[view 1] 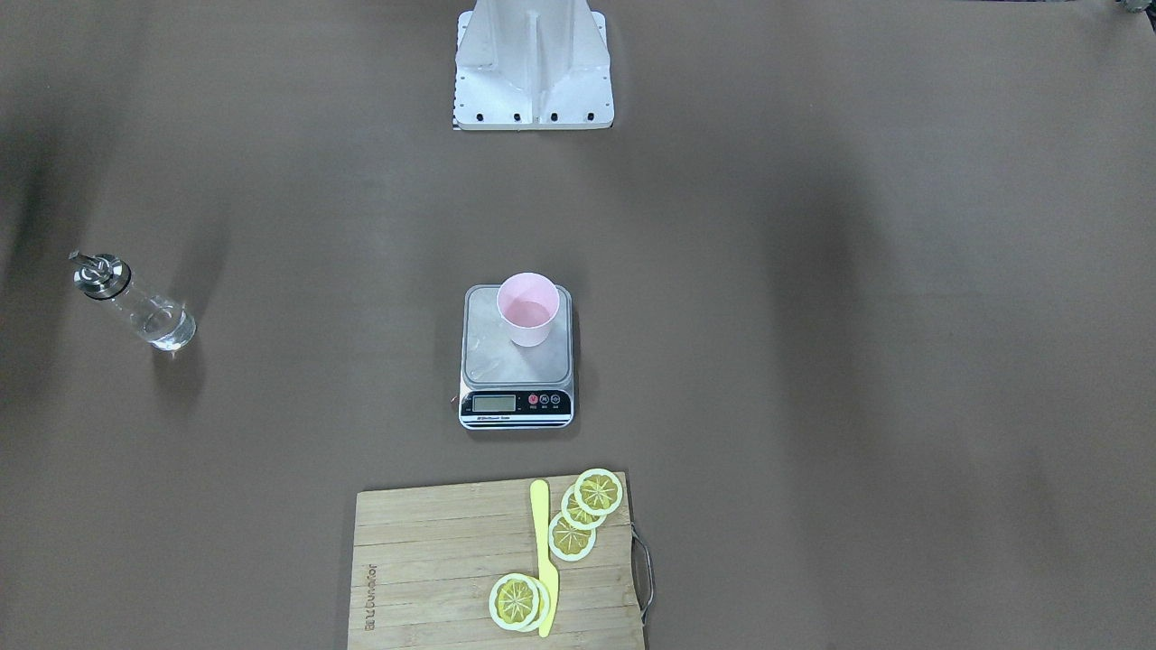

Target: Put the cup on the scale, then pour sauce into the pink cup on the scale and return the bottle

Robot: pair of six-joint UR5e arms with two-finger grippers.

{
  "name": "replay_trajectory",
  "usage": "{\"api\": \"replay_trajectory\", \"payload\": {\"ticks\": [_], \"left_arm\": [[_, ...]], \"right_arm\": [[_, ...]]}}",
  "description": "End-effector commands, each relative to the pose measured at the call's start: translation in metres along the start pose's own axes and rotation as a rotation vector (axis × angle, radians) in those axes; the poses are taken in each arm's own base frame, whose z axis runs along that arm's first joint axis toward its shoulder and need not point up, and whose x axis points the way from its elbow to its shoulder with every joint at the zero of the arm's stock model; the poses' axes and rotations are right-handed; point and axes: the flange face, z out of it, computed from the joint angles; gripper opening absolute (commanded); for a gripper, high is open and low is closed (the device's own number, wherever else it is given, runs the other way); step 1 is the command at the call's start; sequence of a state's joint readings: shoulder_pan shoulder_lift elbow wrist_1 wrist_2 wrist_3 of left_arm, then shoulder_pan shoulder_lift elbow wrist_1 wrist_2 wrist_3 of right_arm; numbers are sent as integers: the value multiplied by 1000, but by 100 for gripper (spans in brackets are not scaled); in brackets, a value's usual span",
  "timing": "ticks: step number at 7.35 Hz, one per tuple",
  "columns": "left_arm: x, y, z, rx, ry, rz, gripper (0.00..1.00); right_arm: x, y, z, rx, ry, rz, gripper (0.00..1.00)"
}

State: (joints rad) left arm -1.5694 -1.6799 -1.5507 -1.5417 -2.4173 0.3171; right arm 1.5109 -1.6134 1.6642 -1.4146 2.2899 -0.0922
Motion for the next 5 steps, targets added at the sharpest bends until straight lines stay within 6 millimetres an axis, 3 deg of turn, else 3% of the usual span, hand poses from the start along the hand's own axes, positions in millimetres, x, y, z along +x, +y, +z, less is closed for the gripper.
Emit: {"api": "replay_trajectory", "payload": {"ticks": [1, 5], "left_arm": [[-6, 7, -3, 5, -1, -11, 97], [-9, 19, 0, -1, -4, -15, 97]], "right_arm": [[2, 3, 0, -9, -2, 14, 100], [3, 4, -7, 6, -24, 24, 100]]}}
